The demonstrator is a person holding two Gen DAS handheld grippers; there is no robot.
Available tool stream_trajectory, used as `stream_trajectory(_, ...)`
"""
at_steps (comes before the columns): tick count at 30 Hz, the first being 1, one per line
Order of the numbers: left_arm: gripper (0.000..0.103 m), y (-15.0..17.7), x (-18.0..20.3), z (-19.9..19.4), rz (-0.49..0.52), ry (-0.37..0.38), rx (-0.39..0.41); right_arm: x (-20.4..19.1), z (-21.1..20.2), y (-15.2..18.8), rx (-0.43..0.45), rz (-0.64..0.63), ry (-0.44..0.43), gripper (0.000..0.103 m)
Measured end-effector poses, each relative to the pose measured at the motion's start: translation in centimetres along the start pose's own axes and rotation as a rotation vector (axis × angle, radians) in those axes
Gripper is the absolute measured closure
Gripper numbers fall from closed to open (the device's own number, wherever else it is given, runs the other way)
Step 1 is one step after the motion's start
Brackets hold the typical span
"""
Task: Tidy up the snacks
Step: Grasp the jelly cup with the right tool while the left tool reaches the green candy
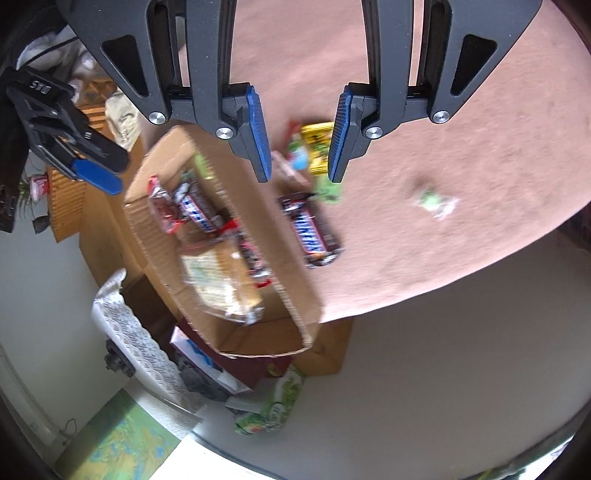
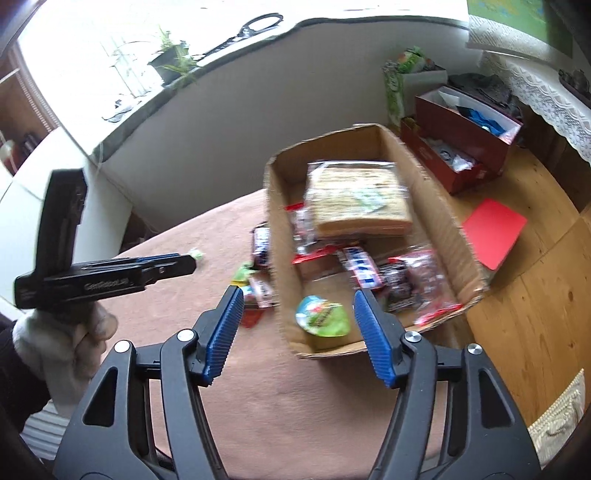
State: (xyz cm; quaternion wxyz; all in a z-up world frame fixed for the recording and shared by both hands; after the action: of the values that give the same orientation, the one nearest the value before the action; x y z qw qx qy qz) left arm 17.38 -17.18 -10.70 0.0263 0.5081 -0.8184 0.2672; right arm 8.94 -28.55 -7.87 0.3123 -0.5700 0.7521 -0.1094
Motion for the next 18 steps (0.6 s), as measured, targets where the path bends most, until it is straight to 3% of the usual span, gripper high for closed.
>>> stream_trajectory(5,0.073,1.9,-4.3,-0.1,-0.063,-0.058,-0.003,-4.0,2.4,2.5,-0.071,-0.048,-0.057,0.038)
stream_trajectory(12,0.073,2.6,-8.1,0.2,-0.161,-0.086,-0.004,-6.7,7.5,3.9,-0.189,-0.060,-0.033,0.039)
stream_trajectory(18,0.073,2.6,-9.2,1.6,-0.171,-0.069,-0.018,-6.4,10.2,4.1,-0.226,0.026,0.009,0.052)
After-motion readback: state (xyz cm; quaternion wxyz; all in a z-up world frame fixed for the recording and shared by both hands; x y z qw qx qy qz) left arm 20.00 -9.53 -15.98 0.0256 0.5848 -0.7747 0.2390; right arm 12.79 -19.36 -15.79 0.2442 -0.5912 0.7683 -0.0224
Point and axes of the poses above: each gripper's, at about its wrist camera, not at the fingertips, and z roughly the way its jaws point, x to its right, y to its underside, the point moved 6 cm from there along z, roughly the way its jaws point, and after that the axes turned 6 degrees about z, right-handed, at the moved point
